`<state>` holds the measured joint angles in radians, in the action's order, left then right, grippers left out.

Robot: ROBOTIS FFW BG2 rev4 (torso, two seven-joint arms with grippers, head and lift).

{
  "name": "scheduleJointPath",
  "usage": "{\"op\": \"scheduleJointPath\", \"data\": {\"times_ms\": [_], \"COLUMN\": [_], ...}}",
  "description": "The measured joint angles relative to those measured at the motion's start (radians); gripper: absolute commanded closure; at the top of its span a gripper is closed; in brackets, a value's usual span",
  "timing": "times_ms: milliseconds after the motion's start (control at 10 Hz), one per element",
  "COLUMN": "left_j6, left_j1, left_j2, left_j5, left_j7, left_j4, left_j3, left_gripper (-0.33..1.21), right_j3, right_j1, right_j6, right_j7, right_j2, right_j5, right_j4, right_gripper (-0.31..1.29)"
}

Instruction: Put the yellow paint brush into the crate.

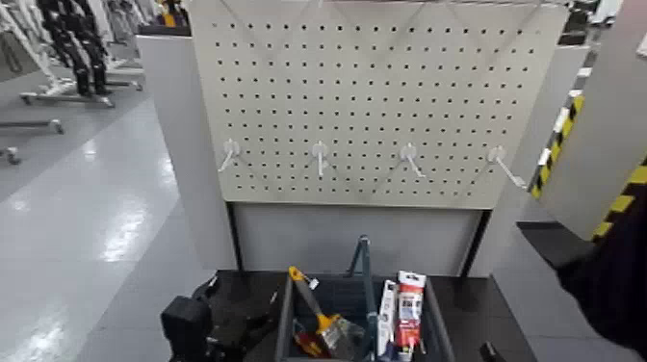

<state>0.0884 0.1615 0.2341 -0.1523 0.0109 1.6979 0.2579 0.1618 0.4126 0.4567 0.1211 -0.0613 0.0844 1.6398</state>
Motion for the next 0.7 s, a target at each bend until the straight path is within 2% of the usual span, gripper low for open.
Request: {"op": "scheduleJointPath", "data": {"times_ms": [700], "left_j6": [0.058], "left_j1": [0.059], "left_j2": [-0.002], "left_j5": [0.056], "left_j7": [0.027], "left_j4": [0.026], "left_j3": [-0.008], "left_gripper": [0.09], "right_j3": [-0.006], "right_j1": [0.003], "right_j6": [-0.015], "right_j7": [0.003], "right_j2": [0.003], "right_j5": [-0.013], "right_j4": [0.006], "right_gripper": [0.12]}}
